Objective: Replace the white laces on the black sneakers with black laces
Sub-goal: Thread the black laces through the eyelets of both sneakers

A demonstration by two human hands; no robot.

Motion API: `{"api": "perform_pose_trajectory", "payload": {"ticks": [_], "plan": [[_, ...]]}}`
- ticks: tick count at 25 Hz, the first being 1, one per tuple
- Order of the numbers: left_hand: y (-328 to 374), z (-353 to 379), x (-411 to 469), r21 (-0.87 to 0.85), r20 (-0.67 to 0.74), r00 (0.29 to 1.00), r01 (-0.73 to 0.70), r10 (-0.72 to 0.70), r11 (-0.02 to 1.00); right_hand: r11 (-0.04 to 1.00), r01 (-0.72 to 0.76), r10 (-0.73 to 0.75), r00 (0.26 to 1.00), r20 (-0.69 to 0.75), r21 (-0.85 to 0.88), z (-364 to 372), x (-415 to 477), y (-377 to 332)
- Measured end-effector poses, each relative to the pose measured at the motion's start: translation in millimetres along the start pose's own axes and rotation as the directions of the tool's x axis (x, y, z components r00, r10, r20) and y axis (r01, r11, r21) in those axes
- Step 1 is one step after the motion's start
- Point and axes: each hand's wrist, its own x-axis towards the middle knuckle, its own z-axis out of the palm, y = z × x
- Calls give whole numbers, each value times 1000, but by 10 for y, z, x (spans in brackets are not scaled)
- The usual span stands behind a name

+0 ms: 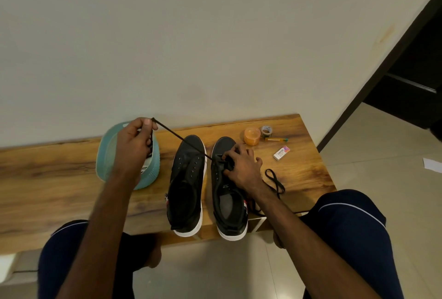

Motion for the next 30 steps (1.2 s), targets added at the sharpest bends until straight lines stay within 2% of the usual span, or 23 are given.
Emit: {"api": "perform_pose_trajectory", "payload": {"ticks": [2,4,6,10,12,15,17,19,21,24,27,28,30], "plan": [[59,46,-105,-134,4,1000,-27,28,991,1000,2,-2,1000,0,-1,-6,-18,-5],[129,-8,-138,-313,-1,998,-67,70,947,1000,-1,1,1000,2,-12,3,-17,15],[218,-145,-134,-422,26,991,-105,128,901,1000,8,-8,1000,-1,-16,20,-15,32],[341,-214,-238,-341,71,991,-82,113,936,999,7,-8,1000,-22,-43,67,26,34],[455,-209,-297,-400,79,989,-82,124,913,999,7,-8,1000,-15,-51,88,21,28],[647,-336,-351,-460,39,979,-158,198,874,999,14,-13,1000,6,-40,57,-8,-11],[714,-403,-410,-312,-3,985,-164,171,936,998,-18,20,999,-36,61,-9,-75,-59],[708,-387,-479,-59,-72,992,-105,100,993,964,-105,122,991,-57,245,-109,-172,-70],[690,-354,-559,79,-127,990,-58,68,995,914,-194,197,980,27,355,-230,-293,-60],[668,-276,-638,193,-118,990,-48,72,980,856,-316,259,947,189,410,-454,-427,0],[727,-198,-701,379,-78,988,-91,130,921,738,-404,260,910,324,541,-751,-579,-45],[776,-175,-712,458,-71,982,-122,173,880,705,-394,241,915,323,589,-872,-613,-109],[951,-150,-723,638,-73,950,-190,304,746,706,-302,187,952,243,641,-1164,-657,-304]]}}
